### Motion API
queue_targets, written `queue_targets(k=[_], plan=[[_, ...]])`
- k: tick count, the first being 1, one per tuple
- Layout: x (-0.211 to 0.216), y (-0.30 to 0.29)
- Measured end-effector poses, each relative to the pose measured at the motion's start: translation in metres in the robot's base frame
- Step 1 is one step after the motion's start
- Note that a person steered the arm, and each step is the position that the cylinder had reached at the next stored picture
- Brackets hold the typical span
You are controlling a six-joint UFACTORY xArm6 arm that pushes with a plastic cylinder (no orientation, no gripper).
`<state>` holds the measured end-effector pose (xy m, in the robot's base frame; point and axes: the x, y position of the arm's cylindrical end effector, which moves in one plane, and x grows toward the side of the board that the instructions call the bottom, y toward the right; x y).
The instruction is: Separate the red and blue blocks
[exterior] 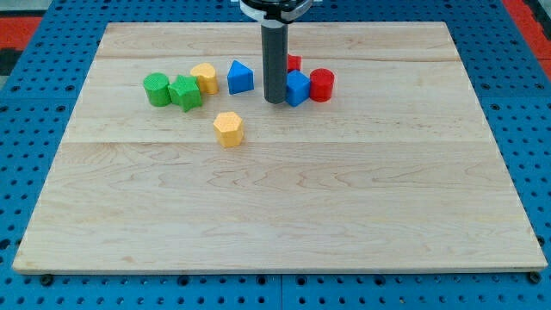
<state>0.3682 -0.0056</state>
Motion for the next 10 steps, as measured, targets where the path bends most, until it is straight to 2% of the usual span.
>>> queue_targets(k=[1,3,5,6,7,8,9,10], plan=[[0.017,0.009],[0.015,0.068],[-0.035,0.075],[-0.035,0.096],[-0.004,0.095],[-0.001,0.042],[-0.012,0.031],[-0.034,0.063]])
